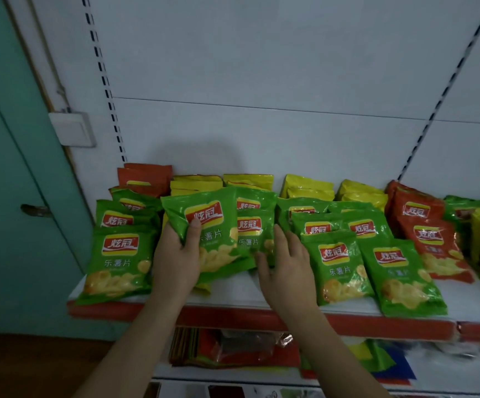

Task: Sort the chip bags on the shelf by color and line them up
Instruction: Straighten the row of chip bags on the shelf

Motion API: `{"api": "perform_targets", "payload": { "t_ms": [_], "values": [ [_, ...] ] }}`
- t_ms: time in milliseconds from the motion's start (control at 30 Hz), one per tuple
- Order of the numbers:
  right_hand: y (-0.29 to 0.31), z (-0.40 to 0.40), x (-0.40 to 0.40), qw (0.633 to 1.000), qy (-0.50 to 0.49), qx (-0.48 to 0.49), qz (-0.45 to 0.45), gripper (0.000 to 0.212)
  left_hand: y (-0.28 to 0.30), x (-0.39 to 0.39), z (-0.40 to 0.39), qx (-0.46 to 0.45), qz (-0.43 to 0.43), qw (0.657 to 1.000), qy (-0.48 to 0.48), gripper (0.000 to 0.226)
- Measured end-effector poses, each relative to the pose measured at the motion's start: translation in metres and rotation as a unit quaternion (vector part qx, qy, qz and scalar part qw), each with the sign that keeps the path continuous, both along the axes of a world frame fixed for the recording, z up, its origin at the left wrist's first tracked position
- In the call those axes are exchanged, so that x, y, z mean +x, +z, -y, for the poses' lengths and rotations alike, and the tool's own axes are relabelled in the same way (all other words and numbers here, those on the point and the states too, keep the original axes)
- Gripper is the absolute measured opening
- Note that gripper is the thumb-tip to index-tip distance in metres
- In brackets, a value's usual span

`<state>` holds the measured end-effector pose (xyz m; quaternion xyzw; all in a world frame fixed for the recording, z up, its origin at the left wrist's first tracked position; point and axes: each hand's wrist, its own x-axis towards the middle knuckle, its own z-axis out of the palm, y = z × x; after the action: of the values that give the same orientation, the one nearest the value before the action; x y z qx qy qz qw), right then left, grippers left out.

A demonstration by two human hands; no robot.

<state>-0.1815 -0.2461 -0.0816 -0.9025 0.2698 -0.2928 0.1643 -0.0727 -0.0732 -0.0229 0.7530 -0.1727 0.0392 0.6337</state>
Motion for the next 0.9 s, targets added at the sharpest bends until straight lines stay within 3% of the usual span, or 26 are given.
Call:
{"api": "perform_targets", "payload": {
  "t_ms": [133,233,400,700,767,900],
  "values": [
    [-0.001,0.000,0.025,0.995,-0.016,0.009,-0.101,0.094,0.002,0.005,-0.009,0.009,-0.006,1.000,-0.016,0.031],
    [-0.008,0.001,0.036,0.991,-0.029,0.003,-0.127,0.094,0.002,0.006,-0.013,0.020,-0.021,0.998,-0.049,0.030],
    [-0.011,0.003,0.032,1.000,-0.014,-0.014,-0.020,0.076,0.005,0.011,-0.017,0.028,-0.022,0.997,-0.062,0.031],
    [0.076,0.002,-0.024,0.974,0.003,0.001,0.225,0.065,0.021,0.018,0.006,0.003,-0.028,0.997,-0.069,0.031],
    [0.079,-0.009,-0.026,0.978,0.052,0.003,0.200,0.067,0.025,0.012,0.012,-0.022,-0.049,0.994,-0.090,0.035],
    [0.056,-0.030,-0.018,0.988,0.107,0.003,0.110,0.071,0.031,0.000,0.021,-0.033,-0.108,0.979,-0.169,0.067]
  ]
}}
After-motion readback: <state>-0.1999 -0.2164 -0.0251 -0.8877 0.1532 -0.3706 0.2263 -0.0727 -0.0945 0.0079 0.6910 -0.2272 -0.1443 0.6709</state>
